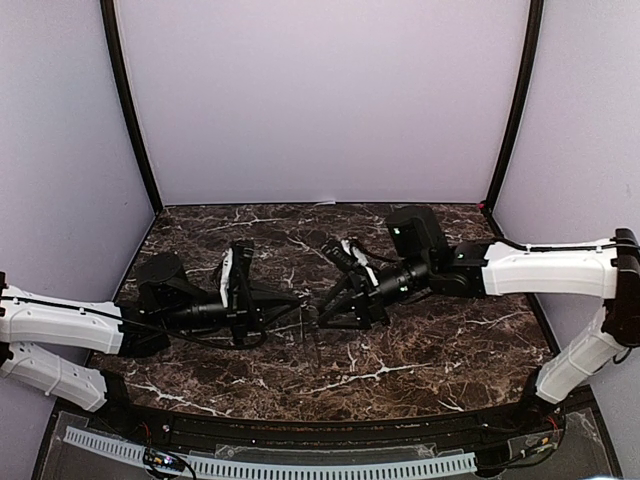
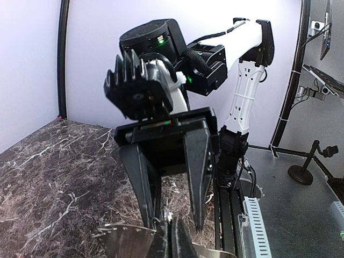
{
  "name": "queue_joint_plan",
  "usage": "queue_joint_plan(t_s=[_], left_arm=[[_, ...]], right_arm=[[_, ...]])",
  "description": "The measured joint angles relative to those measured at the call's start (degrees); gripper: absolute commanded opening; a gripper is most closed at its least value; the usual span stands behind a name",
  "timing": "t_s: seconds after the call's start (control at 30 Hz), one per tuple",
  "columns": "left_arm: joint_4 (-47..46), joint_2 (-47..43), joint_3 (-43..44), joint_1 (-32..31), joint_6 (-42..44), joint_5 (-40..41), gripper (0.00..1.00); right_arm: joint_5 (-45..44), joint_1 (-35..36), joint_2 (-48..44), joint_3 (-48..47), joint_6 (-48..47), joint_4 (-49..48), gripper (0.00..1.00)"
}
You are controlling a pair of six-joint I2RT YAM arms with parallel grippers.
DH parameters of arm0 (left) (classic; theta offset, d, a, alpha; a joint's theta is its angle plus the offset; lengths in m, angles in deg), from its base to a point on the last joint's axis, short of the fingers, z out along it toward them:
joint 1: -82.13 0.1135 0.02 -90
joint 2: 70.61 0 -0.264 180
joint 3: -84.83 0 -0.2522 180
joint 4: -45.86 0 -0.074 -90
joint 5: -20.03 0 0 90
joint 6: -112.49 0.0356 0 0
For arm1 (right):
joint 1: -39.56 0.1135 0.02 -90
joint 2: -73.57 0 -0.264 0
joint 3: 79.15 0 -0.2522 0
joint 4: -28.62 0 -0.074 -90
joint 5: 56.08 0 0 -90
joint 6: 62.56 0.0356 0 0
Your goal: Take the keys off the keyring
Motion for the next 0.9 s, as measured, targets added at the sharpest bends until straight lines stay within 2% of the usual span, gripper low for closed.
queue_joint_plan(t_s=[0.13, 0.37, 0.47, 0.57, 0.9], left_arm=[[-0.2, -0.5, 0.0, 0.0, -0.1, -0.4, 0.0], [-0.4, -0.5, 0.0, 0.1, -0.4, -0.9, 0.0], [-0.4, -0.5, 0.0, 0.1, -0.7, -1.3, 0.0], [-0.4, -0.5, 0.0, 0.1, -1.2, -2.1, 0.0], [-0.5, -1.5, 0.0, 0.1, -1.9, -2.8, 0.0]], right_arm=[[-3.0, -2.5, -6.2, 6.9, 2.3, -5.6, 0.54], [-4.6, -2.2, -12.6, 15.1, 8.6, -22.6, 0.44], [-4.2, -1.0, -11.3, 15.3, 10.8, -30.3, 0.39], [-2.9, 0.6, -8.2, 14.1, 11.3, -34.0, 0.37], [-0.2, 1.9, -2.1, 10.2, 10.9, -35.2, 0.28]])
